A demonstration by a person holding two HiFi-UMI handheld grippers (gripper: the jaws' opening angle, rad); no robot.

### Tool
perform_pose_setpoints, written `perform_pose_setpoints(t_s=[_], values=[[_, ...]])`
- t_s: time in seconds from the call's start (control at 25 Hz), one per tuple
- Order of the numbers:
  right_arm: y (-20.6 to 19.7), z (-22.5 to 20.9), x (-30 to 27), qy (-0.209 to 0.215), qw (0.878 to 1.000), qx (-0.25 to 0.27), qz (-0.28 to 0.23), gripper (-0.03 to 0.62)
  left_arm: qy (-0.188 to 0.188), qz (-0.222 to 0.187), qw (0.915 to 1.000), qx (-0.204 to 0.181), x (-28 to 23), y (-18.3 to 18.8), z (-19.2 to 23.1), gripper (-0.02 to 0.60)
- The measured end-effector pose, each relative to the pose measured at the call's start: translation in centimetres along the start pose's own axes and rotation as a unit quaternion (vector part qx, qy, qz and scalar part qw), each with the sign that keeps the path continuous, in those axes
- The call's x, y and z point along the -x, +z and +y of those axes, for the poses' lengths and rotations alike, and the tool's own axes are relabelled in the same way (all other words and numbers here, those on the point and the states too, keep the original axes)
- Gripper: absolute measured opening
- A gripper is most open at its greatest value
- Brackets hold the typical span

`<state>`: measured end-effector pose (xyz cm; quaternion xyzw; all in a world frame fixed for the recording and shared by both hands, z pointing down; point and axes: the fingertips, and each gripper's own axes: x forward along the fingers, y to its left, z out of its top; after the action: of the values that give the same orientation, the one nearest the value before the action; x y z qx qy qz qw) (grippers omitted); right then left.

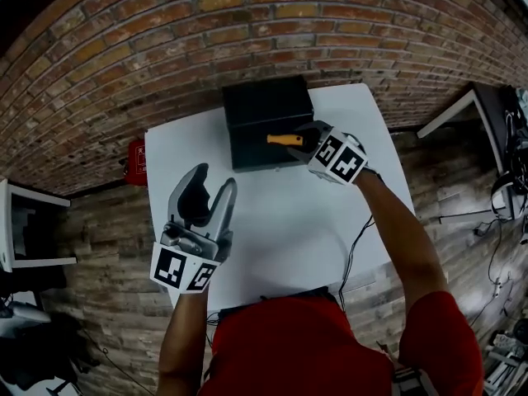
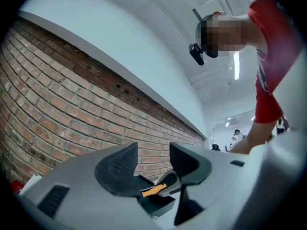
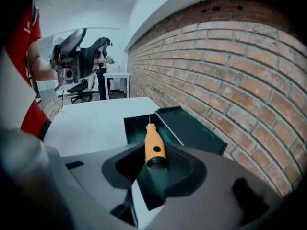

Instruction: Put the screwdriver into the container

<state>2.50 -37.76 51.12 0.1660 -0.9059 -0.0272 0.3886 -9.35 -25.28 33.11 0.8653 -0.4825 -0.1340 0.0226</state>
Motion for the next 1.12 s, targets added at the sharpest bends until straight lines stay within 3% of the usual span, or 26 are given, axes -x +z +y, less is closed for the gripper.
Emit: perform_pose_setpoints(t_s=[0.24,0.4,0.72,1.12], values=[[-1.9,-0.4,-4.0,0.028,0.997,-0.002,0.071,0.137,-0.001,0.005,0.9997,-0.023,-0.2,0.0,-0.2,0.078],[-2.6,-0.6,-5.4,0.040,0.995,-0.011,0.092,0.137,-0.002,0.016,0.9994,-0.031,-0.2,-0.3,-0.2,0.025],[-4.8,-0.7,-7.2,0.058,0.986,0.008,0.157,0.137,-0.006,0.031,0.9989,-0.034,0.3,-1.2,-0.7,0.021],[-4.6,-0.3,-7.5,0.071,0.982,-0.010,0.175,0.140,0.000,0.042,0.9989,-0.023,0.3,-1.9,-0.6,0.021]])
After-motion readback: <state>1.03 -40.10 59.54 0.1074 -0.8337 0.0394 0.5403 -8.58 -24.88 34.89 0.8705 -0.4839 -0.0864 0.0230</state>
